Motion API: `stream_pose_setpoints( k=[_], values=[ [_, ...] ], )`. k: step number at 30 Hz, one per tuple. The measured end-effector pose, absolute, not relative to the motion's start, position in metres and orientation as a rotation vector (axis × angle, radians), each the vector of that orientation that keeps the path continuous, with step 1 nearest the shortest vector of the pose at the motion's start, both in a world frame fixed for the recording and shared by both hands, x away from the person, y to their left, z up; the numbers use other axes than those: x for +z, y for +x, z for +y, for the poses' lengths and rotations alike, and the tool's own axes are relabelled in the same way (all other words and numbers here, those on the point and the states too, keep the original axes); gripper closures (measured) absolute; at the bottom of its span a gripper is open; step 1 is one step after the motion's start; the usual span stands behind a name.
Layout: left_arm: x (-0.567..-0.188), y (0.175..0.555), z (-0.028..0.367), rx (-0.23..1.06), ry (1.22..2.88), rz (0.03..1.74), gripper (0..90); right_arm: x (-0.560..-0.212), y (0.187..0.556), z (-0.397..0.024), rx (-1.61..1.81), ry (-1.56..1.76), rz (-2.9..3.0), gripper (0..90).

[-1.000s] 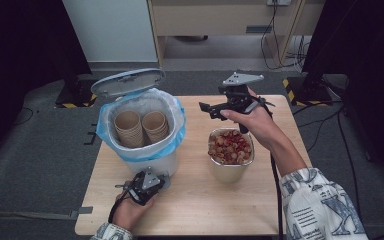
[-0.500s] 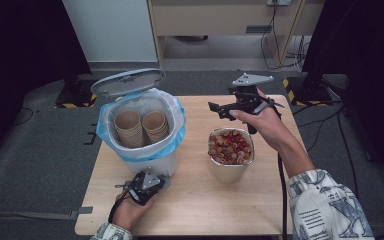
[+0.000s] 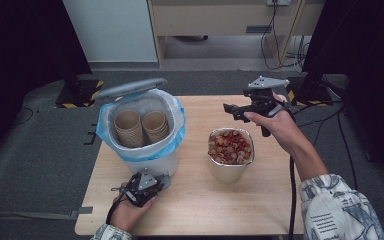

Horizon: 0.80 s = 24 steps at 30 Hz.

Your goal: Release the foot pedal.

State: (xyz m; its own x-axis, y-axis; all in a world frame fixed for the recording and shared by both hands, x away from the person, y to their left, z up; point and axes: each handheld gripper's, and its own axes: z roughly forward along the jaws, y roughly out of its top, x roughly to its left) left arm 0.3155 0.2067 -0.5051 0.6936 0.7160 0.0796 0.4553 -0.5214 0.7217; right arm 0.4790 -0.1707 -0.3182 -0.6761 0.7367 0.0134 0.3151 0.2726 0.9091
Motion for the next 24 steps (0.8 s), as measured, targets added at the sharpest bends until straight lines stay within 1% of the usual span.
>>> stream_pose_setpoints(
  k=[3,5,7,9,10,14,16,19,24],
  values=[
    [-0.498,0.306,0.217,0.445,2.131,0.939,68.1,-0.321,0.479,-0.181,1.361,0.970,2.126,6.5],
    [-0.495,0.298,0.222,0.449,2.111,0.958,60.9,-0.323,0.478,-0.188,1.346,0.980,2.122,6.4],
    [-0.493,0.293,0.226,0.443,2.090,0.973,56.6,-0.325,0.478,-0.194,1.335,0.988,2.116,6.4],
    [-0.492,0.290,0.230,0.446,2.071,0.999,53.2,-0.327,0.478,-0.199,1.321,1.003,2.109,6.4],
    [-0.492,0.290,0.230,0.446,2.071,0.999,50.3,-0.328,0.478,-0.201,1.316,1.006,2.106,6.4],
    [-0.494,0.291,0.240,0.439,2.042,1.088,38.7,-0.332,0.477,-0.206,1.311,1.017,2.102,6.2],
    [-0.495,0.292,0.244,0.432,2.034,1.114,34.8,-0.334,0.477,-0.208,1.306,1.025,2.102,5.8],
    [-0.496,0.292,0.248,0.429,2.029,1.135,31.6,-0.338,0.477,-0.211,1.301,1.035,2.100,5.2],
    [-0.498,0.295,0.258,0.462,1.997,1.188,20.8,-0.344,0.476,-0.219,1.290,1.055,2.088,4.5]
  ],
)
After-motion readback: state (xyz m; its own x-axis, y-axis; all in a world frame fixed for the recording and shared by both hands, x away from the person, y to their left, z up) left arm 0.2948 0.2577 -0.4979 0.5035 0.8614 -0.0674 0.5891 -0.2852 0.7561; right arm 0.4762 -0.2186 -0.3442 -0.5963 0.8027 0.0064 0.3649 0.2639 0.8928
